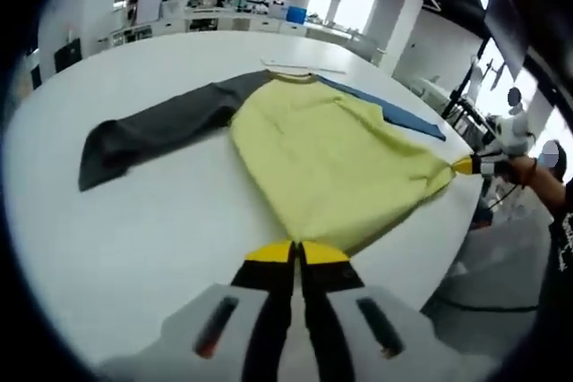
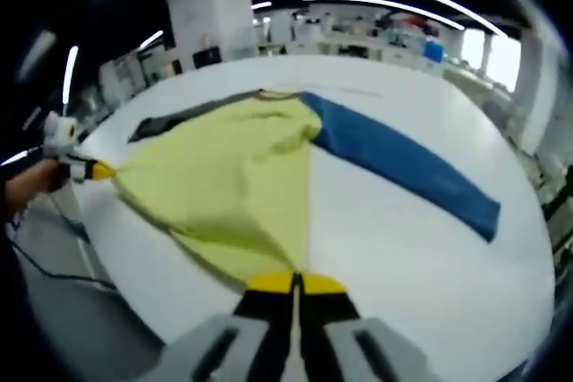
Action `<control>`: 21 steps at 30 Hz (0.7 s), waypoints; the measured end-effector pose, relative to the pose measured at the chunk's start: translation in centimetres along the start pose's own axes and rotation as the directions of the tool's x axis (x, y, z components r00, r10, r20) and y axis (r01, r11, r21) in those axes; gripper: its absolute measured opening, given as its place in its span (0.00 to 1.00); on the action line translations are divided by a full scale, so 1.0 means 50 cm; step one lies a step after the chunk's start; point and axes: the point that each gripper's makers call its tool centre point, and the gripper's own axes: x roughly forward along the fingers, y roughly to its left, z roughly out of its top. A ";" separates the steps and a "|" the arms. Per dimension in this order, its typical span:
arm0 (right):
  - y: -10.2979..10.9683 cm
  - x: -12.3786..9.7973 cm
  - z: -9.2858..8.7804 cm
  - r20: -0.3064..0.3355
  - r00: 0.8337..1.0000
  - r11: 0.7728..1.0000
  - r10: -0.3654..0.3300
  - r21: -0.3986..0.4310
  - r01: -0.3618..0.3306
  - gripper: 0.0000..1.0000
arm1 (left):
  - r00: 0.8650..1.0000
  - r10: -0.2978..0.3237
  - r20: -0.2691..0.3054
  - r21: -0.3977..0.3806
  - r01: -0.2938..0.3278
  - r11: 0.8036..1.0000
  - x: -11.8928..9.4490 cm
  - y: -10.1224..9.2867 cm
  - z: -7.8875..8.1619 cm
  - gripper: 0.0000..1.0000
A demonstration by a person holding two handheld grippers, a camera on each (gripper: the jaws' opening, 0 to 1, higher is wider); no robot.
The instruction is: Fold the garment on the visible template until the final outline fits inside the template.
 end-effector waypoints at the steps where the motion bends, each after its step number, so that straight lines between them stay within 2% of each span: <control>1: 0.000 0.001 -0.007 -0.016 1.000 1.000 -0.003 -0.003 0.003 0.00 | 1.000 0.000 -0.001 0.001 0.000 1.000 0.000 0.002 -0.002 0.00; 5: -0.002 0.012 -0.029 -0.053 0.999 1.000 -0.008 -0.002 0.008 0.00 | 1.000 0.002 -0.012 -0.008 -0.002 1.000 0.003 0.001 -0.010 0.00; 14: -0.001 0.013 -0.038 -0.078 0.997 1.000 -0.014 -0.004 0.014 0.00 | 1.000 0.000 -0.015 -0.008 -0.001 1.000 0.003 0.002 -0.017 0.00; 17: 0.006 0.013 -0.031 -0.058 0.998 1.000 -0.003 -0.014 0.003 0.00 | 1.000 0.001 -0.006 0.008 -0.001 1.000 0.000 0.003 -0.017 0.01; 19: 0.004 0.010 -0.024 -0.035 0.999 1.000 -0.002 -0.007 0.002 0.00 | 1.000 -0.006 0.008 0.022 0.006 1.000 -0.004 0.001 -0.016 0.07; 21: 0.010 0.007 -0.011 0.002 1.000 1.000 0.021 0.003 -0.021 0.07 | 1.000 -0.013 0.021 0.039 0.012 0.999 -0.011 0.002 -0.016 0.12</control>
